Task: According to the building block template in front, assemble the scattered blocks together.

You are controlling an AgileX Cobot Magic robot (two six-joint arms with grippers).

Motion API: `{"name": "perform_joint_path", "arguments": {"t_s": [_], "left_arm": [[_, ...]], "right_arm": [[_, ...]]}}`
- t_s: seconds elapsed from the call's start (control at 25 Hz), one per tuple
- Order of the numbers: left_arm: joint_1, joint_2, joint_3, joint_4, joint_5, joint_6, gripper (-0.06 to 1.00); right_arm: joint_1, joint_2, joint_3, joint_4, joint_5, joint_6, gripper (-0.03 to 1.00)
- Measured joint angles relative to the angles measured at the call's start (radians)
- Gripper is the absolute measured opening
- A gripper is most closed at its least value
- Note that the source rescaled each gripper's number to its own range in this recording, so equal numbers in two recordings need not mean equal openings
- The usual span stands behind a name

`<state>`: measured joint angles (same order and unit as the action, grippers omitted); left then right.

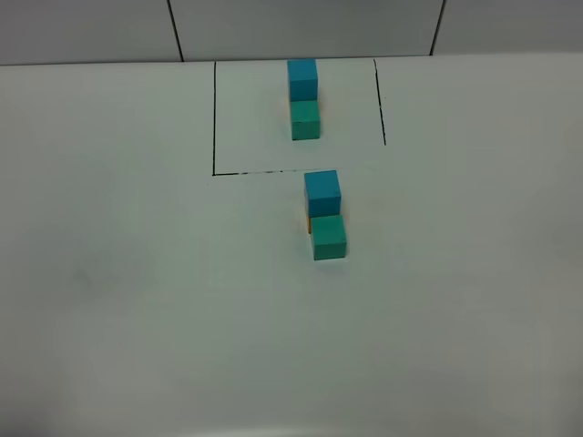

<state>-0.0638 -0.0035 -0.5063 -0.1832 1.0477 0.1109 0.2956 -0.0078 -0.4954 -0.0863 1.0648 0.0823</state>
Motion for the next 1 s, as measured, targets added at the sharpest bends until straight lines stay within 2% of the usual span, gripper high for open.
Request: {"name": "perform_joint_path", "arguments": {"t_s": [0.28,0.6,1.0], "left_arm": [[0.0,0.0,0.0,0.0,0.0,0.0,0.78],[0.0,0.0,0.0,0.0,0.0,0.0,0.78],[0.0,0.0,0.0,0.0,0.0,0.0,0.78]], "right_arm": [[-0.009,0.0,0.0,0.0,0.0,-0.002,0.76],[-0.171,0.0,0.0,0.039,0.0,-0.063,0.76],[-0.255,0.0,0.0,0.066,-0.001,-0.076,0.76]]}}
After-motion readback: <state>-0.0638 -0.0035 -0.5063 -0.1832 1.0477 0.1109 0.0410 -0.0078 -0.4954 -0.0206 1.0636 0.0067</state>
